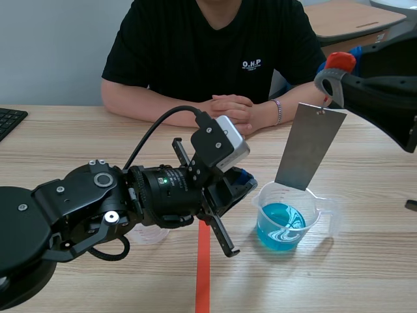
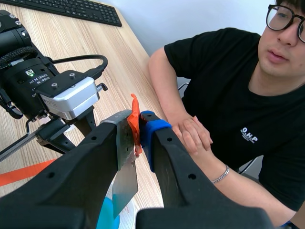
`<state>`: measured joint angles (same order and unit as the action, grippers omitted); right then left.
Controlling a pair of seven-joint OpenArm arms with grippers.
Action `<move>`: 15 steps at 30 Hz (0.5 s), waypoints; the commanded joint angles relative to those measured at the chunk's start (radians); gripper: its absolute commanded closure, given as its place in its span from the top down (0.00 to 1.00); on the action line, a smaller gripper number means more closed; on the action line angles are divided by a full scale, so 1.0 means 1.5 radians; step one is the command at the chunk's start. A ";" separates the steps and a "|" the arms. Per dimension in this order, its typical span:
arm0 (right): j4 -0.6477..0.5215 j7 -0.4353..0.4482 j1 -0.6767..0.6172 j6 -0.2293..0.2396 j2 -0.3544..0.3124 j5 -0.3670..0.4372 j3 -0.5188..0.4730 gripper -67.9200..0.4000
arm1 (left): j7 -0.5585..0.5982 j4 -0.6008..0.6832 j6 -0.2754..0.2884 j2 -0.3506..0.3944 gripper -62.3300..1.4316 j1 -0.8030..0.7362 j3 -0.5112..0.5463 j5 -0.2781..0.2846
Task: Do the redox reaction experiment.
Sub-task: 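Raise the plate and point at it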
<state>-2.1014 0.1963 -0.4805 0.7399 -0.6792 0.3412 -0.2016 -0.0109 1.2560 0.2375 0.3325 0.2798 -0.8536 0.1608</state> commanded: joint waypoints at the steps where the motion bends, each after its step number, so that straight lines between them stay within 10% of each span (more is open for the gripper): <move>1: -0.012 0.008 0.004 0.004 -0.010 0.008 -0.008 0.03 | 0.008 0.009 -0.001 -0.009 0.10 0.007 -0.001 0.005; 15: -0.012 0.008 0.004 0.004 -0.010 0.007 -0.008 0.03 | 0.007 0.107 -0.004 0.104 0.10 -0.056 0.023 0.032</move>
<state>-2.1014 0.1963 -0.4805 0.7399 -0.6792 0.3412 -0.2016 -0.0116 1.3792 0.2371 0.4808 0.2153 -0.8391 0.2028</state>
